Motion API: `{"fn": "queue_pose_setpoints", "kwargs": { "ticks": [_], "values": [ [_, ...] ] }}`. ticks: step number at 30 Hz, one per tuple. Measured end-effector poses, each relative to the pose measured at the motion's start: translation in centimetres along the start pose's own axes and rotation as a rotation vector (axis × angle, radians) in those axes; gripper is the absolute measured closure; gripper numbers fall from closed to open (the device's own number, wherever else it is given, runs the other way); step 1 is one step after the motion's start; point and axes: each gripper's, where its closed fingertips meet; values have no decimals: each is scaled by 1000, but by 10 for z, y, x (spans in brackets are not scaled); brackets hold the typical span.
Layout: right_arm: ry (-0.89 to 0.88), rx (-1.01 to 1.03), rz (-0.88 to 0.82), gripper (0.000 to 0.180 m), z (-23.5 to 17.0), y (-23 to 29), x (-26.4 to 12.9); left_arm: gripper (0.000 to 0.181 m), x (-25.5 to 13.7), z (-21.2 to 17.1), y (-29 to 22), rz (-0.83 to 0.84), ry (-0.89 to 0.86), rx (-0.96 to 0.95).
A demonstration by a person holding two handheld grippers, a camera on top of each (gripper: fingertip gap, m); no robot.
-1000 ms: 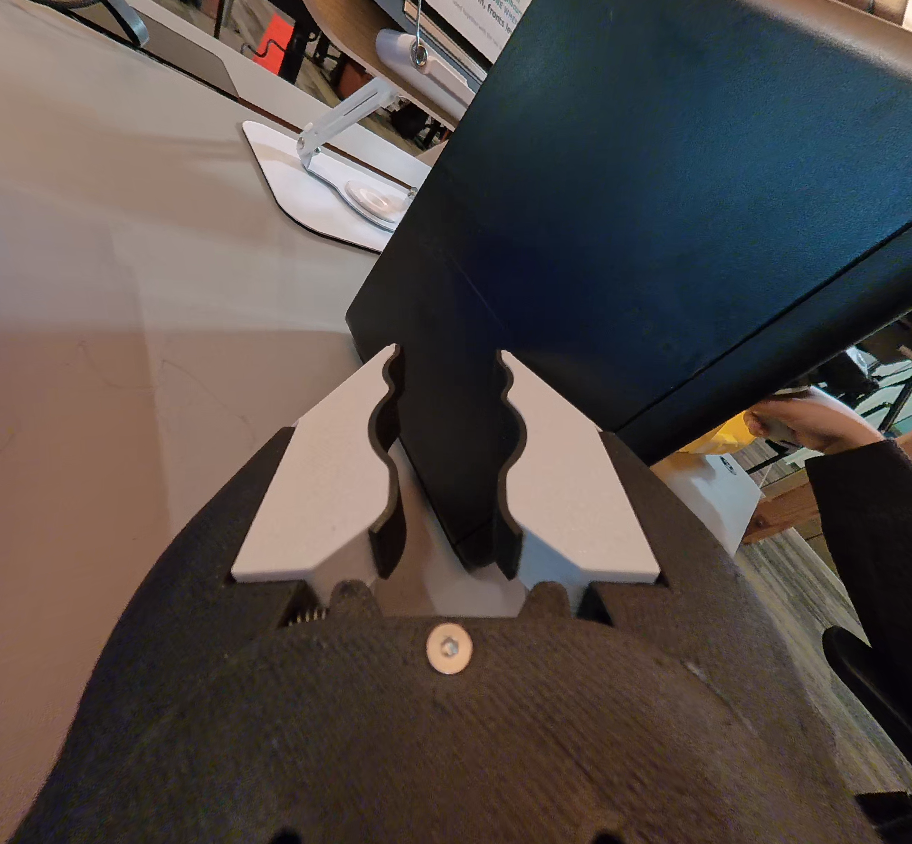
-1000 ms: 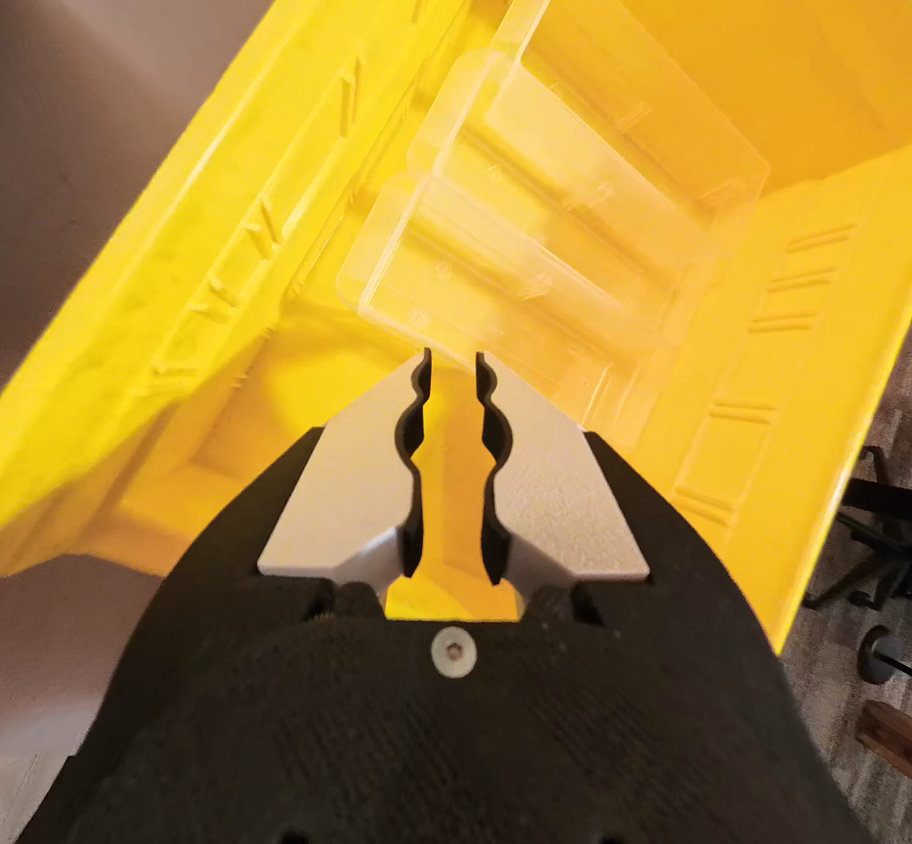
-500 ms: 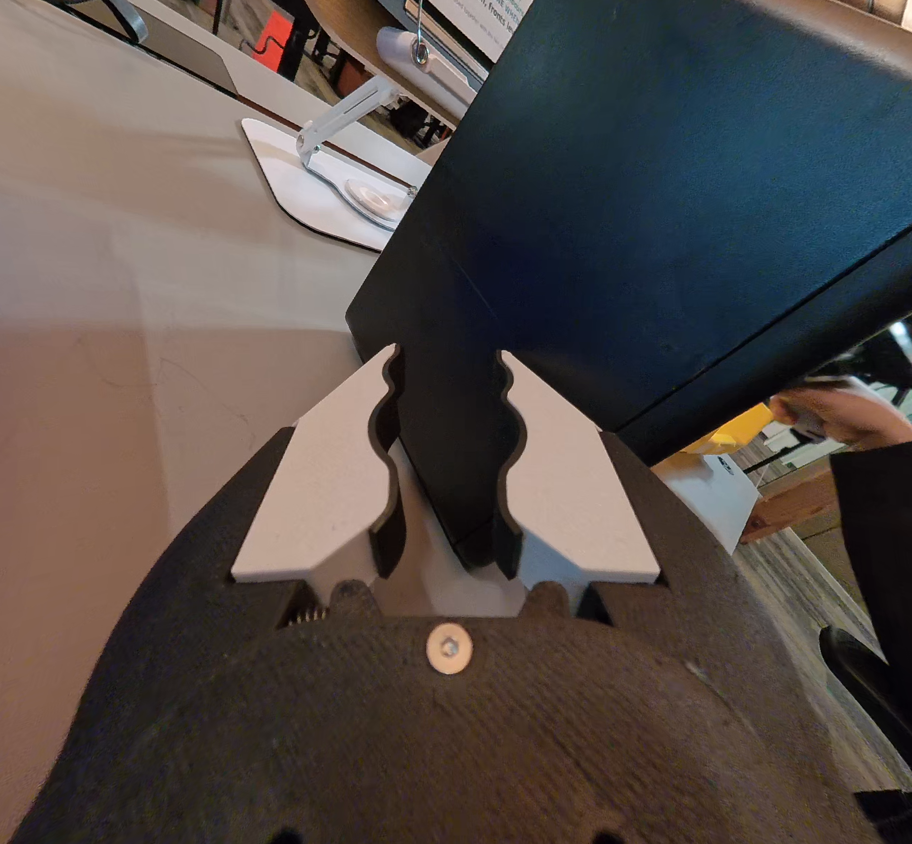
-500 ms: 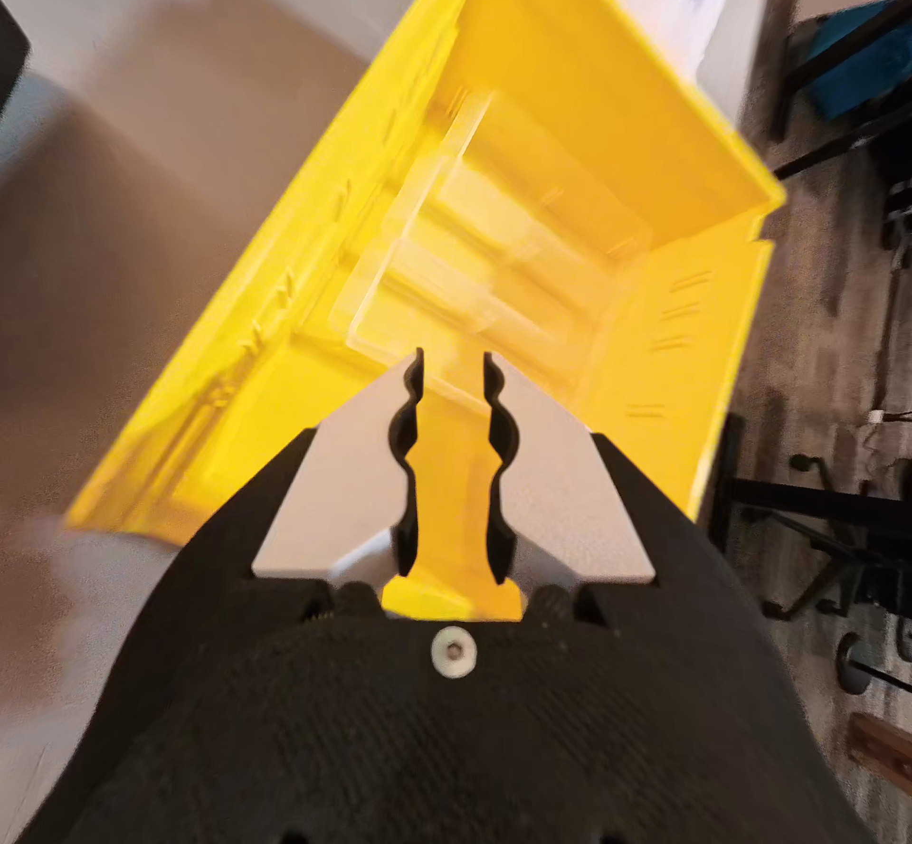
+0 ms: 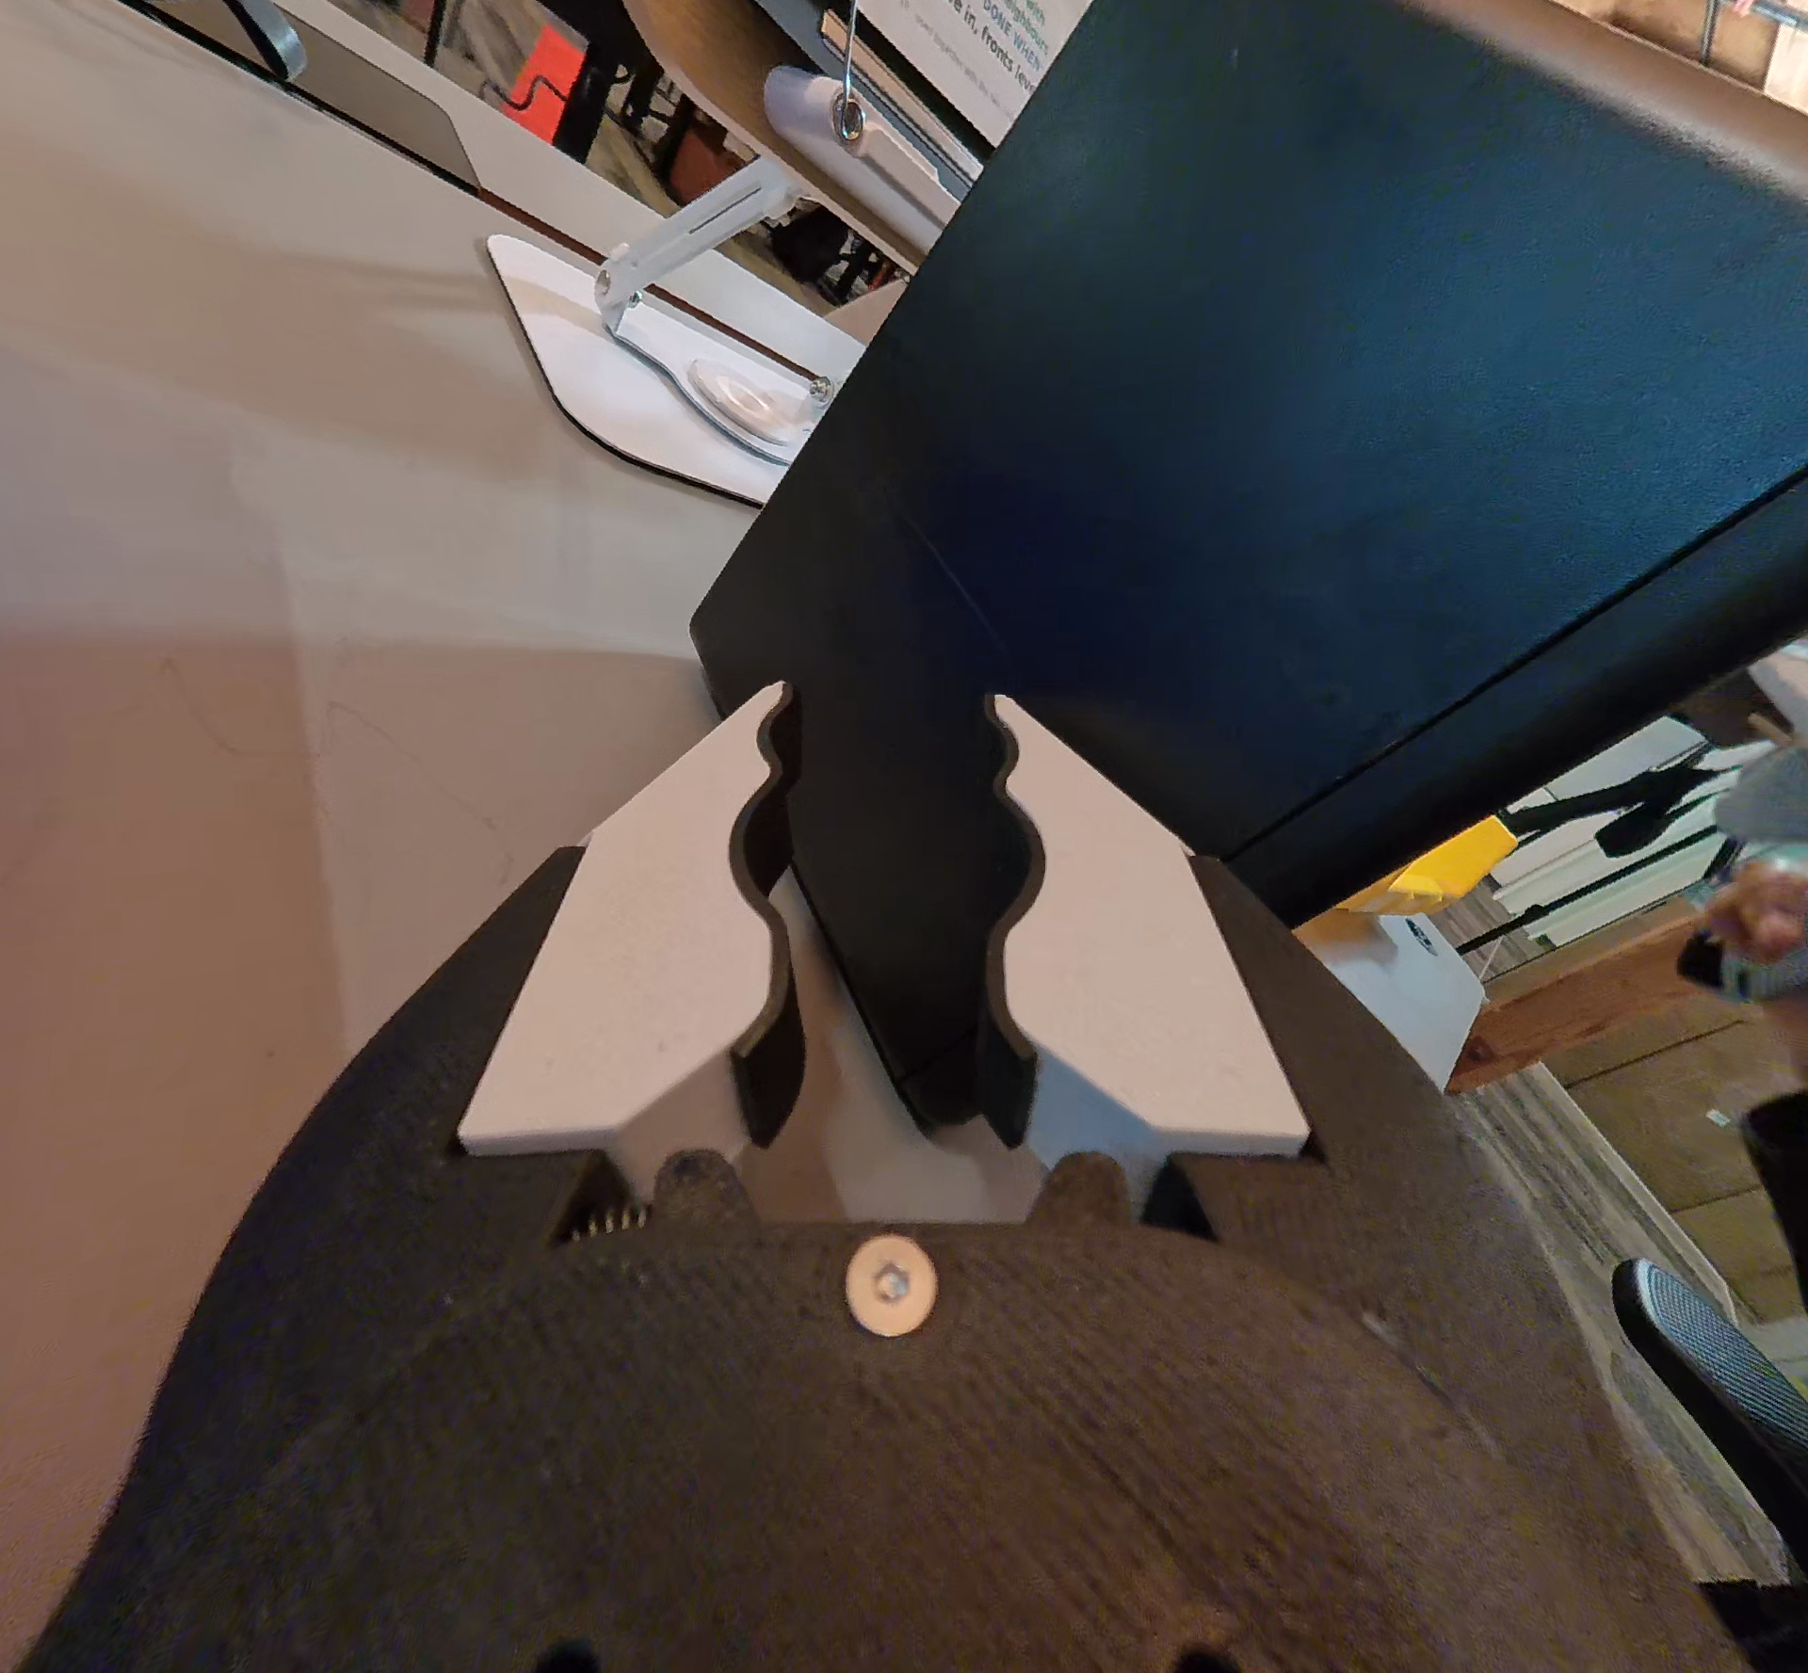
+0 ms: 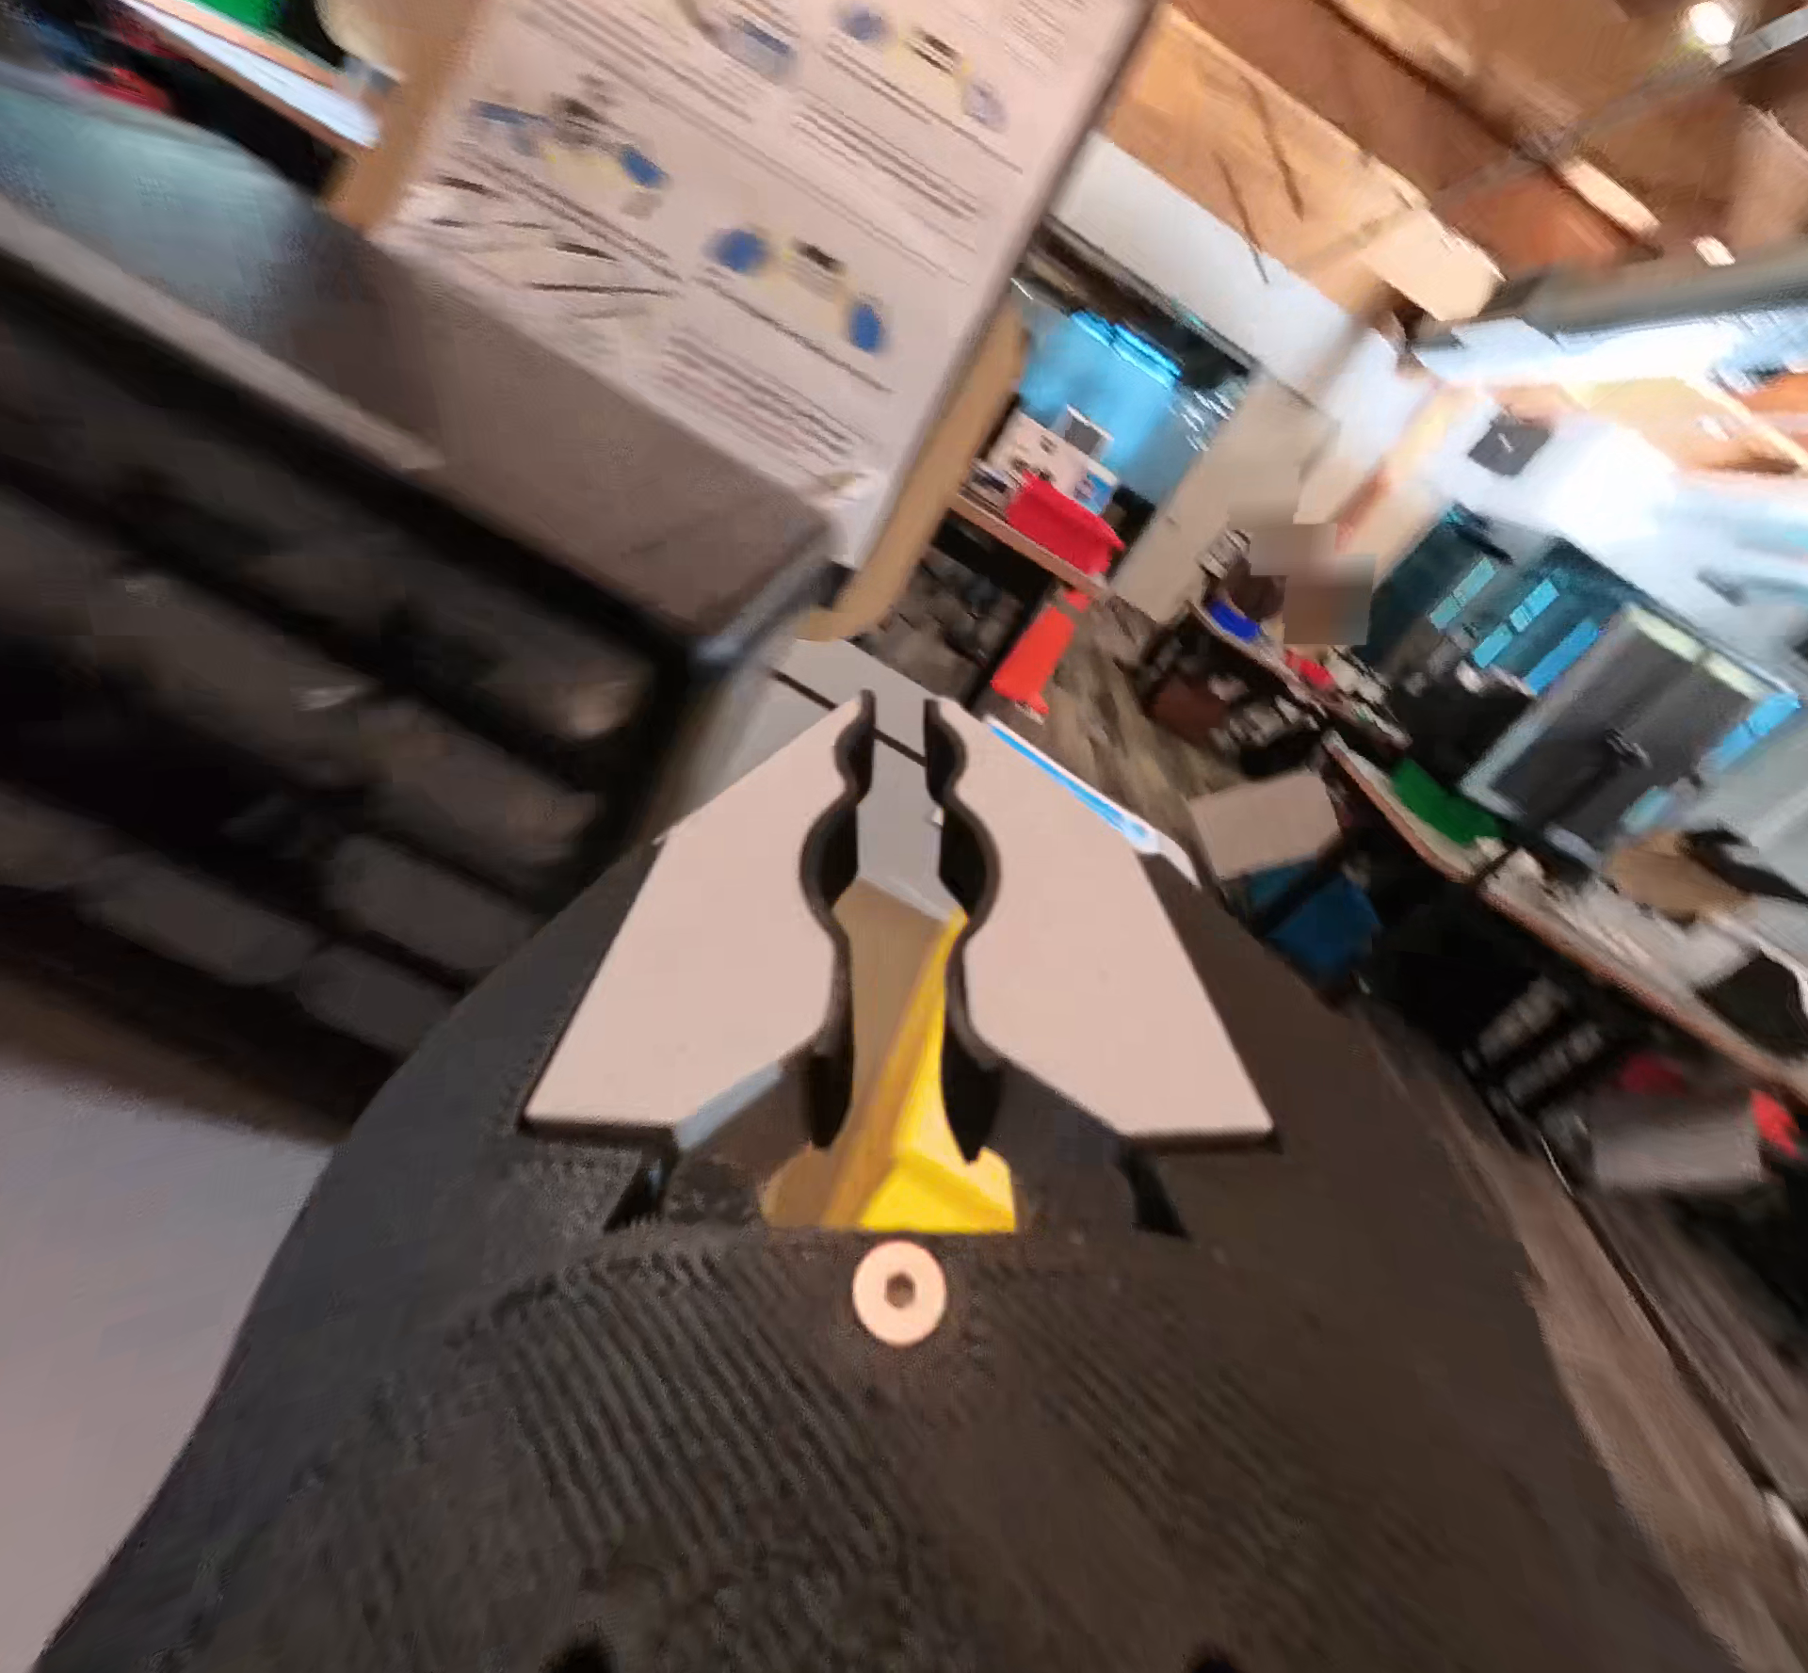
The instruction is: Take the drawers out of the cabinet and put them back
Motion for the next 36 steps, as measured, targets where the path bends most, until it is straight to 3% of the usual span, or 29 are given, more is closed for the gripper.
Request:
{"fn": "queue_pose_setpoints", "kwargs": {
  "ticks": [3,7,10,15,18,25,29,36],
  "values": [
    [-63,-140,110,179,-9,73,-19,148,1,-1,-3,-12,5,5],
    [-50,-608,96,169,-39,133,-15,149,1,-1,-3,-9,0,5],
    [-20,-803,128,159,-62,154,-8,148,0,-1,-4,-9,-6,11],
    [69,-914,77,157,-83,145,10,148,0,-1,-4,-11,-2,5],
    [36,-926,26,173,-75,142,10,148,1,-1,-4,-11,-2,6],
    [46,-903,37,172,-72,146,-13,149,0,-1,-4,-9,-3,9],
    [70,-851,64,162,-75,150,-30,149,1,-1,-4,-9,-1,7],
    [232,-365,278,157,-98,175,-49,150,1,-1,-5,-7,-3,13]
  ]
}}
Point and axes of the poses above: each gripper's, where its closed fingertips meet, x out along the fingers, z out of its top, y = z × x across the jaws, and after that the axes turned 1 degree about x, right-handed
